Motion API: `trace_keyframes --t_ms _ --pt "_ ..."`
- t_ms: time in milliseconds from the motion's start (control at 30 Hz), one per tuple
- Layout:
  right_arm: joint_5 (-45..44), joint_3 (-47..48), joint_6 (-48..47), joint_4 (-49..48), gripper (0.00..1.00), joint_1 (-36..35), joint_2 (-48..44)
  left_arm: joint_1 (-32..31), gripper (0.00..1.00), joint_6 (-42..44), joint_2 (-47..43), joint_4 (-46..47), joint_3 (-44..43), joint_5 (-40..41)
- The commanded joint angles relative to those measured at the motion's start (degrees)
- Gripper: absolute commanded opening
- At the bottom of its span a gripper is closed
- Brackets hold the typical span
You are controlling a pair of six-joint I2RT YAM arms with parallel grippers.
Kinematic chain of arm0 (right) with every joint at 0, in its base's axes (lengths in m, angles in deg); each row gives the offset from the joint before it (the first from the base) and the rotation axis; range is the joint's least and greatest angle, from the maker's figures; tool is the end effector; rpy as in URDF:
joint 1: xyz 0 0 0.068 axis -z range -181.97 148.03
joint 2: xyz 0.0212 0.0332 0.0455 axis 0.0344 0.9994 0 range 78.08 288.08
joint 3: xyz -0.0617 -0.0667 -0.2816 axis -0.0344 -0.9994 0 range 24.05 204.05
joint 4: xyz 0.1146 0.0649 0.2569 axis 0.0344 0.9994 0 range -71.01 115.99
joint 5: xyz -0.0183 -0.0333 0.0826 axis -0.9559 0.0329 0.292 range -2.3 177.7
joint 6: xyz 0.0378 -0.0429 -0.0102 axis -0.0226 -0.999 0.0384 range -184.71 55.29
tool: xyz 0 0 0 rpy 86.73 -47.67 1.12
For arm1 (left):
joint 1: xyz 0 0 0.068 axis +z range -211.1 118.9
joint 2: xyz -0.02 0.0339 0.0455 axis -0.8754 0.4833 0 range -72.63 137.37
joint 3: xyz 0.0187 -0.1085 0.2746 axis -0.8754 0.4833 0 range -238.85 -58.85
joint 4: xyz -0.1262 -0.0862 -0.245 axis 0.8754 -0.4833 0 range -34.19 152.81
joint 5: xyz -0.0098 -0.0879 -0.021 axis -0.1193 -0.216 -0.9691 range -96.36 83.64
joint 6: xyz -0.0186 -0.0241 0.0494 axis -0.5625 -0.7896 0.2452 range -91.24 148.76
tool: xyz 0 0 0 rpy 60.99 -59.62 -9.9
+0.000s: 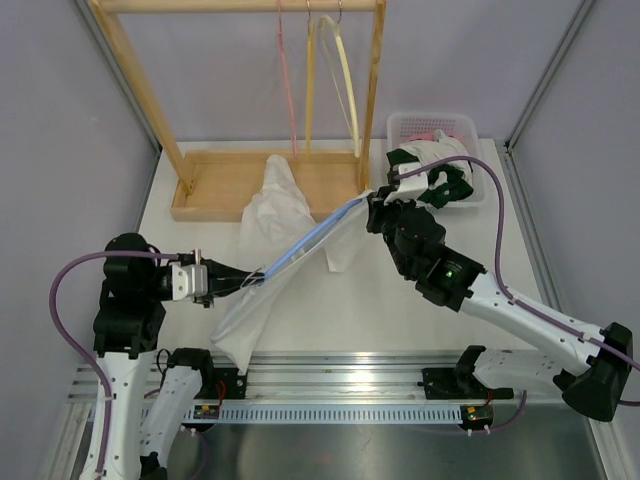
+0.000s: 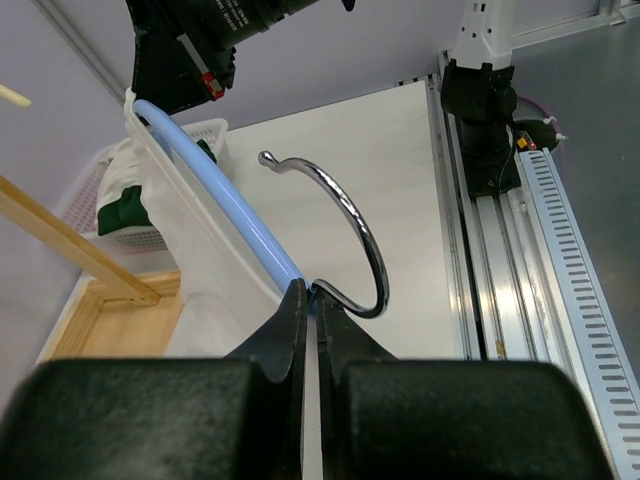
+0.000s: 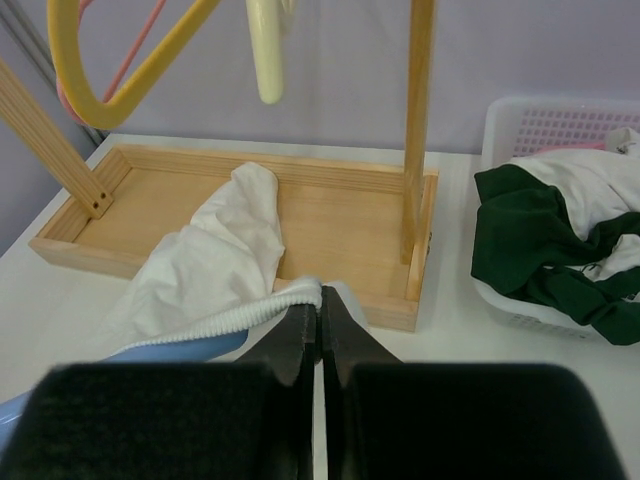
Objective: Remove the t-shirt from the hanger
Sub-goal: Remove the tshirt from the hanger
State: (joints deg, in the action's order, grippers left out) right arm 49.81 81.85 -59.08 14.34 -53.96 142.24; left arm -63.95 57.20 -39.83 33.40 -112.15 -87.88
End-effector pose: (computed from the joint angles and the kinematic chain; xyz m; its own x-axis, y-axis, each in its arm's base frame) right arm 0.1926 0.2050 0.3986 -0.0422 0.0717 -0.9965 -0.2409 0.9673 0.0798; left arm 0.0907 -0.0457 0.4092 0.3324 0.0538 -0.9416 0.9382 0.0832 0.3359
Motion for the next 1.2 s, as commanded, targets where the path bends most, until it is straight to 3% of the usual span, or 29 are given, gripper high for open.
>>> trace_keyframes --t_ms 0,200,433,467,533,567,633,800,1167 --pt "-4.9 -1.2 0.7 -1.9 0.00 3.6 -3.4 -0.1 0.00 5.4 -0.3 -9.4 -2.9 -6.1" --pt "0.7 -7.8 3.4 -6.2 0.00 3.6 -6.9 -0.1 0.00 7.4 -0.4 -10.7 -5.6 -8.7" --pt "4.4 -8.1 5.2 -7.5 0.00 3.6 -1.2 0.0 0.00 15.2 5.0 -20.8 -11.2 -10.0" --pt "4.8 -8.2 5.7 -8.0 0.00 3.6 -0.7 0.0 0.00 21.6 5.8 -23.5 -12.3 -10.5" --pt "5.7 -9.1 6.1 -9.5 0.00 3.6 0.7 0.4 0.00 32.0 8.7 -37.3 -16.5 -11.7" --pt "6.0 -9.5 6.3 -10.1 0.00 3.6 1.1 0.8 0.00 42.2 9.7 -42.2 -17.8 -12.5" --pt "7.1 -11.5 6.8 -12.9 0.00 3.6 1.7 2.8 0.00 54.5 12.8 -58.9 -20.5 -15.1" --pt "13.5 -16.6 8.2 -22.1 0.00 3.6 2.0 2.9 0.00 55.4 15.8 -58.9 -24.2 -15.1" --pt "25.5 -16.2 6.5 -26.3 0.00 1.7 6.9 2.8 0.00 60.7 15.7 -59.0 -22.9 -15.2"
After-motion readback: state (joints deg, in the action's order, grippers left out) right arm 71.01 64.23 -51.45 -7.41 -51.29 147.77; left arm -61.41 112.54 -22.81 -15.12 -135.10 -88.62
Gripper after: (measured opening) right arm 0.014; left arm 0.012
